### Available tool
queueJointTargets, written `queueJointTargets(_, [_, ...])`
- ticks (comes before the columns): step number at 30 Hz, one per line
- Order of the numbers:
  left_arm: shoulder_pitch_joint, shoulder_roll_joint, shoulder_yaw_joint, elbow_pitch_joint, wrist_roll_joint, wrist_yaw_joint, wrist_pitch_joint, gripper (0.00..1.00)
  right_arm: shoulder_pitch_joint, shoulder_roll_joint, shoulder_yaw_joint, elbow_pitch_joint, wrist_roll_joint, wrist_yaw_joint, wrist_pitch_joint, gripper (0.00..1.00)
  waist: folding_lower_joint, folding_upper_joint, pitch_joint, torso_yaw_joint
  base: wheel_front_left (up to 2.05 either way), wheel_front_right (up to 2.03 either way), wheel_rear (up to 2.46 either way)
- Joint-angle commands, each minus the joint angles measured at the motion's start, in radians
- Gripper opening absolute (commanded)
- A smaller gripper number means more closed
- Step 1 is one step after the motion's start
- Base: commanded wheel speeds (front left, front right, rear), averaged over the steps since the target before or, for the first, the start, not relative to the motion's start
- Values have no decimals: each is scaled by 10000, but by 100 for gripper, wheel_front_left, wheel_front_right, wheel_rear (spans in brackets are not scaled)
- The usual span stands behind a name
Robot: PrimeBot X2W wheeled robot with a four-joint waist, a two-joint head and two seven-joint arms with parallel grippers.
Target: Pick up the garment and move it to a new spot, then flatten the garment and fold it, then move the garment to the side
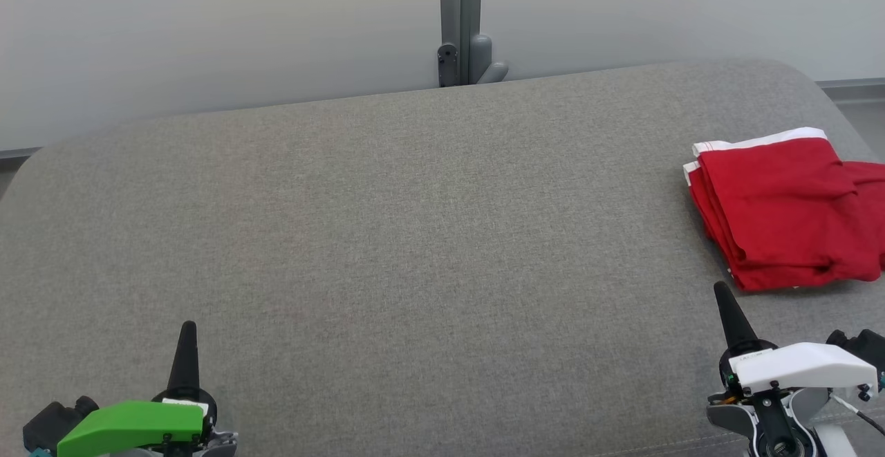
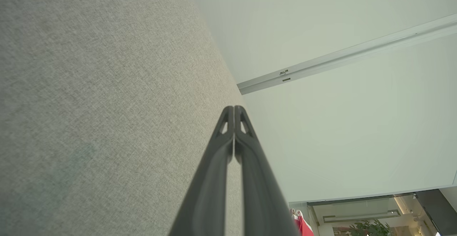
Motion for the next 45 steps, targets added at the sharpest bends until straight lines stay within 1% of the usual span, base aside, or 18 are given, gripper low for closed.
queueJointTargets(1, [-242, 84, 42, -119, -270, -37, 69, 0, -163, -65, -36, -129, 352, 3, 89, 0, 0, 66, 3, 6, 0, 0, 0])
queueJointTargets(29, [-510, 111, 99, -316, -2510, -134, 649, 0, -231, -87, -145, -243, 3106, 2, 682, 0, 0, 89, 48, 97, 0, 0, 0])
queueJointTargets(45, [-639, 119, 125, -416, -3625, -187, 923, 0, -244, -93, -199, -299, 4455, 2, 989, 0, 0, 103, 75, 151, 0, 0, 0])
